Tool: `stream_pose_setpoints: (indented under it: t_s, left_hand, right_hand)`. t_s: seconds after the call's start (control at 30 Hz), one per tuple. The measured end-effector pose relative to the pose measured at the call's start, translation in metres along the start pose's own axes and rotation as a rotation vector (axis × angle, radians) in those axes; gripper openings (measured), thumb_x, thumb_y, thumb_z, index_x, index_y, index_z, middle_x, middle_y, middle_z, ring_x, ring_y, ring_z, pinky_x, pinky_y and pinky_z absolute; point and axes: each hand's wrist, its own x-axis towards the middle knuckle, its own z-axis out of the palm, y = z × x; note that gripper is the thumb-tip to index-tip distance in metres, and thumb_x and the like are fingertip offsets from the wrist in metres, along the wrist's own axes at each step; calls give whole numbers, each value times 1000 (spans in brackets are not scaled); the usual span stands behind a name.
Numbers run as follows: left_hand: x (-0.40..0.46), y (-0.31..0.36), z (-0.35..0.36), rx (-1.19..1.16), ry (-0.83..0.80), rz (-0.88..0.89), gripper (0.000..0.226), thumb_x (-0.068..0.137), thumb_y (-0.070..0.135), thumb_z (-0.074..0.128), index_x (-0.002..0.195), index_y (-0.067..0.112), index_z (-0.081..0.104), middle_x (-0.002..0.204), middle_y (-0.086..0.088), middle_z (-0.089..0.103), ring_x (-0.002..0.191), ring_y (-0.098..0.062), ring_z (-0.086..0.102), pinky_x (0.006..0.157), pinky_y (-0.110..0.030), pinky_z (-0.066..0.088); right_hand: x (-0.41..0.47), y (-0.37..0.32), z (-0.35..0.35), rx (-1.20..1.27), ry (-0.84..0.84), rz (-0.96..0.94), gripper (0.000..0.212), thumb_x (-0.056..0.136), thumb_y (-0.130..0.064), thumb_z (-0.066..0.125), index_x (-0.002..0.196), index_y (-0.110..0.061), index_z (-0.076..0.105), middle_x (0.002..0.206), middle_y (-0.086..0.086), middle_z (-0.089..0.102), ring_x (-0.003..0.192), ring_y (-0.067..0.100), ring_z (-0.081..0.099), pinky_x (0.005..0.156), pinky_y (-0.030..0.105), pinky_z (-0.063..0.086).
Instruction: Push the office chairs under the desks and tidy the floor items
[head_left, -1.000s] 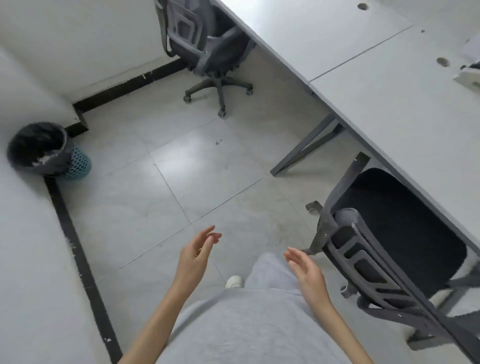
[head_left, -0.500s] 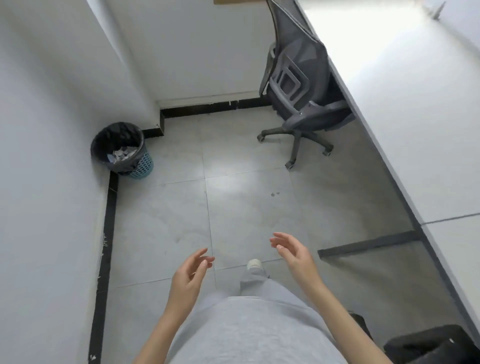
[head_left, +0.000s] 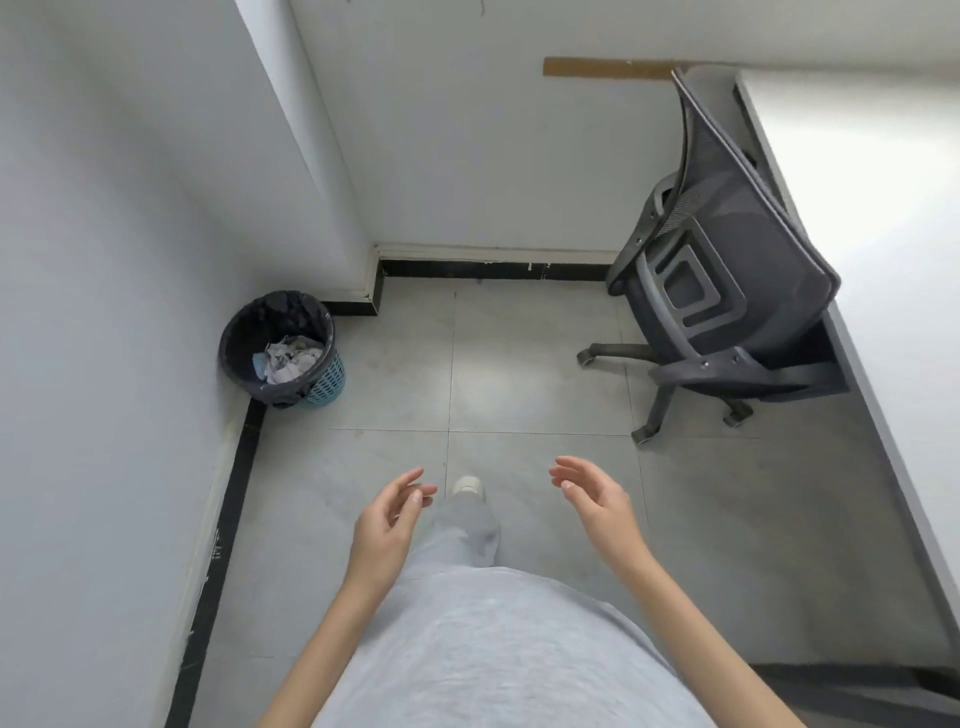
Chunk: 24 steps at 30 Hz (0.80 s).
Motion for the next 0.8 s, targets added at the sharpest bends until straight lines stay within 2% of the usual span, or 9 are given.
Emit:
stream_pose_setpoints:
  t_s: [0.07, 0.2, 0.27, 0.43, 0.57, 0.67, 0.8]
  left_hand:
    - [55, 40, 1, 18, -69, 62, 26, 93, 5, 47, 115, 14, 55, 96, 5, 68, 82, 3, 64, 78, -11, 49]
    - [156, 118, 13, 111, -259, 168, 25, 93, 13, 49, 116, 19, 55, 96, 9, 67, 84, 4, 63, 80, -10, 46]
    - [199, 149, 25, 152, -322, 216, 28, 88, 22, 49, 115, 21, 54, 95, 10, 66, 85, 4, 63, 80, -10, 47]
    - [278, 178, 49, 204, -407, 206, 23, 90, 19, 50, 112, 24, 55, 98, 5, 68, 87, 1, 64, 82, -12, 47]
    - [338, 184, 64, 233, -388, 137, 23, 93, 11, 50, 107, 27, 58, 95, 4, 70, 84, -1, 66, 79, -14, 48]
    - [377, 196, 68, 259, -370, 101, 24, 93, 6, 47, 113, 15, 58, 97, -1, 69, 83, -1, 65, 77, -11, 48]
    - [435, 234, 87, 311, -435, 124, 24, 94, 7, 46, 113, 16, 58, 99, 1, 69, 85, 1, 64, 77, -7, 47]
  right_hand:
    - [20, -8, 1, 56, 51, 61, 30, 89, 3, 50, 101, -23, 59, 99, -2, 67, 101, 19, 62, 89, 28, 46]
    - [56, -31, -2, 120, 143, 131, 33, 89, 4, 49, 101, -25, 60, 103, -2, 67, 101, 12, 62, 84, 15, 48]
    - [83, -42, -8, 160, 200, 152, 32, 89, 3, 49, 104, -22, 60, 104, -1, 67, 103, 12, 61, 86, 19, 47]
    - [164, -68, -19, 198, 303, 158, 32, 89, 0, 50, 103, -27, 60, 104, -5, 68, 105, 16, 61, 96, 36, 45]
    - [248, -96, -33, 231, 336, 158, 30, 89, -3, 50, 106, -27, 58, 104, -6, 68, 106, 14, 61, 99, 39, 45]
    - [307, -129, -50, 250, 361, 132, 30, 89, -2, 50, 104, -28, 58, 103, -6, 68, 105, 14, 61, 99, 37, 45]
    - [370, -180, -79, 289, 438, 65, 30, 89, 2, 48, 104, -21, 58, 97, -6, 67, 98, 10, 64, 92, 26, 46]
